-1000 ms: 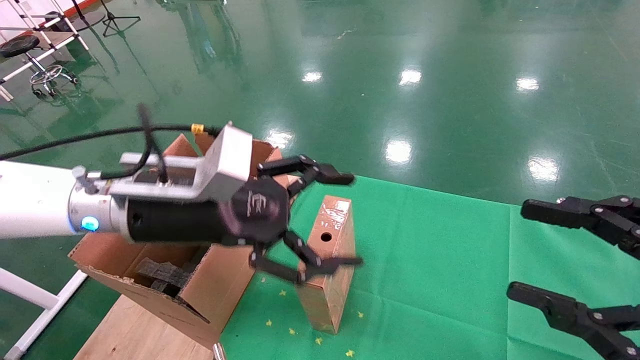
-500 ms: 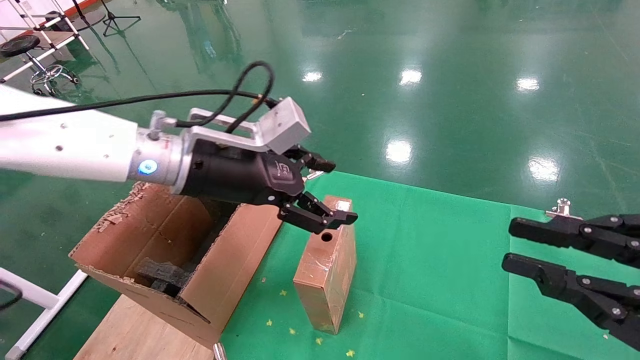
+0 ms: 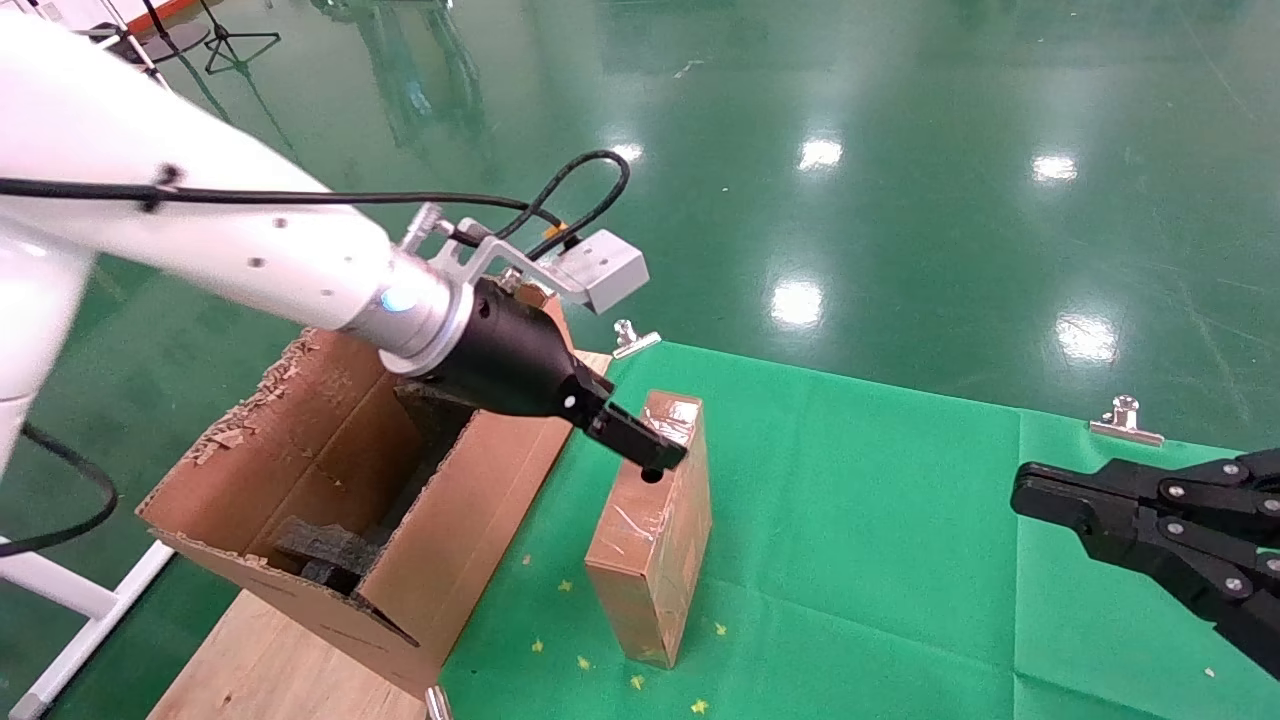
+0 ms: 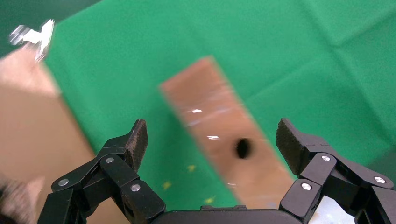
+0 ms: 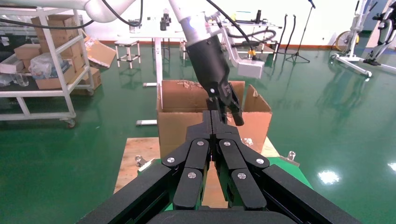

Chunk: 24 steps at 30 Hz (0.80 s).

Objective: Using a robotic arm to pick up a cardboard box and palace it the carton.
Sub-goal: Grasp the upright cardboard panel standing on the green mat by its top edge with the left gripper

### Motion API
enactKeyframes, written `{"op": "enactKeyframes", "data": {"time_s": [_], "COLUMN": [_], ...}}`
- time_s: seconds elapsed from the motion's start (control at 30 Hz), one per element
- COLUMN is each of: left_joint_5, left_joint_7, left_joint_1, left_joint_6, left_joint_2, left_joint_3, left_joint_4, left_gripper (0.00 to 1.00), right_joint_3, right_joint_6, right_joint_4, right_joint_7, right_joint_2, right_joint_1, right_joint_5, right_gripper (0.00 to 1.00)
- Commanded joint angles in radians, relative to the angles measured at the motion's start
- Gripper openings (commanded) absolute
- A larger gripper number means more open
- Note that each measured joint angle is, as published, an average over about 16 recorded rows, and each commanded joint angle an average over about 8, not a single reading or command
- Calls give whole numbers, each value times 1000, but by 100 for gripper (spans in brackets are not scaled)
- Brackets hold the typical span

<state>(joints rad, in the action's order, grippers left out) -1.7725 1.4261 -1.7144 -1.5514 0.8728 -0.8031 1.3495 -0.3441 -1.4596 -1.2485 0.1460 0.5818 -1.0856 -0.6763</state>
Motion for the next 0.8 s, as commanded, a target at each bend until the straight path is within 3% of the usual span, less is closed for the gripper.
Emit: {"op": "enactKeyframes", "data": {"time_s": [0.03,0.27,0.57,0.6,0.8], "left_joint_5": [-44,-11,-21,-24,-47], "left_joint_7": [89,200,225,224,211], "left_joint_1": [-17,-25,-35,-36,-48], "left_joint_6": [-7,0,18,19,20], "left_joint_2": [23,46,69,71,83], "left_joint_3": [-36,-98,-163,-168,-196], "left_joint_4": [1,-1,3,4,4], "left_gripper": [100,100,100,100,100], "right_joint_3": [0,0,0,0,0], "right_joint_6": [0,0,0,0,0], "right_joint_4": [0,0,0,0,0], "right_joint_7": [0,0,0,0,0], "right_joint_2": [0,0,0,0,0], "right_joint_1": [0,0,0,0,0], "right_joint_5": [0,0,0,0,0], "right_gripper": [0,0,0,4,78]}}
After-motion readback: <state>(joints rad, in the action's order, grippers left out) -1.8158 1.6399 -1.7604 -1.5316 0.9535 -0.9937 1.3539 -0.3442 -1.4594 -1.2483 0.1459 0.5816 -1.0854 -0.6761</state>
